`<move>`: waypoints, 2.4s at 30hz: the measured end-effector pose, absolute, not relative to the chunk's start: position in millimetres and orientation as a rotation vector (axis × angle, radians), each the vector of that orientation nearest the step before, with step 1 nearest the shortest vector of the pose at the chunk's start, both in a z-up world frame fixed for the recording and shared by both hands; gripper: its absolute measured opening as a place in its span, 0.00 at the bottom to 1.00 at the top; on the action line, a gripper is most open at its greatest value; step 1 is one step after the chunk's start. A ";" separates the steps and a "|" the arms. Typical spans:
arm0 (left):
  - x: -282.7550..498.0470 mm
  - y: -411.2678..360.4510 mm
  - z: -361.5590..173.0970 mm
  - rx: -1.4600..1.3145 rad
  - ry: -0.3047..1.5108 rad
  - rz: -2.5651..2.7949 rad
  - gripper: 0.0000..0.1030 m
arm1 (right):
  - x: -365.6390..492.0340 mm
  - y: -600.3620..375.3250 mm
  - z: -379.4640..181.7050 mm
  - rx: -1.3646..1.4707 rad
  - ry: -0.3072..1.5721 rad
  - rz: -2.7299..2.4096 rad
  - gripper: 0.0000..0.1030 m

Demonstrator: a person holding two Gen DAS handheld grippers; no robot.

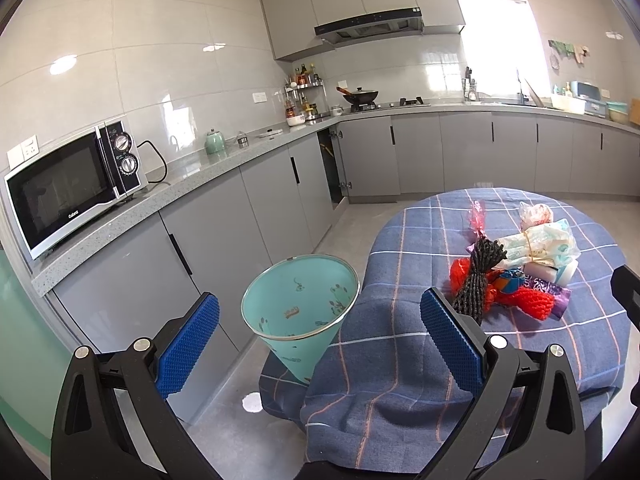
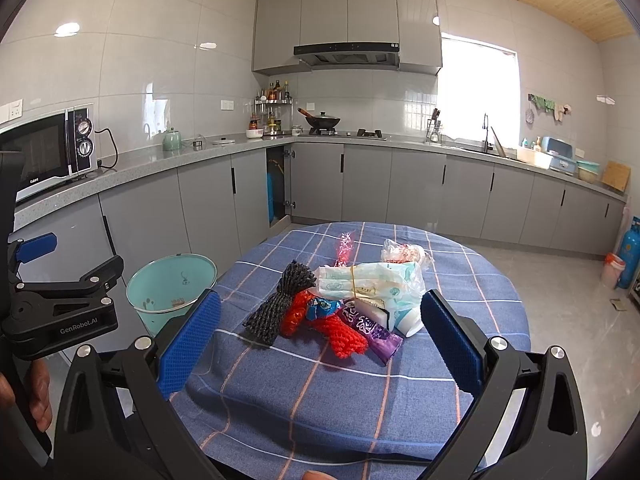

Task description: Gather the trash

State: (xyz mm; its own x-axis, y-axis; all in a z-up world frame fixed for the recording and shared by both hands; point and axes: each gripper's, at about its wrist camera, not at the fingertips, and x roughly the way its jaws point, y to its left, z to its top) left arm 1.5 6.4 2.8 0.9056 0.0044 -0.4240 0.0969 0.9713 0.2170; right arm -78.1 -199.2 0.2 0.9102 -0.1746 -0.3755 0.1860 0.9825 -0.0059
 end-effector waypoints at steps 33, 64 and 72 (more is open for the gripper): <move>2.7 11.3 7.5 0.231 0.428 -0.045 0.96 | -78.2 -202.6 5.1 0.036 0.380 -0.196 0.95; 22.2 -5.7 -14.0 0.256 0.415 -0.101 0.96 | -61.6 -245.9 -20.7 0.067 0.406 -0.320 0.95; 52.6 -42.1 -34.8 0.283 0.395 -0.161 0.96 | -40.1 -260.1 -52.9 0.039 0.456 -0.361 0.95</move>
State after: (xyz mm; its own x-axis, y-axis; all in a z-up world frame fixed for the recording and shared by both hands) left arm 52.6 -42.1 -34.8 0.9110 -0.0993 -0.4004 0.2087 0.9481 0.2397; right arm -40.1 -260.1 -52.9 0.8355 -0.3322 -0.4377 0.3496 0.9359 -0.0430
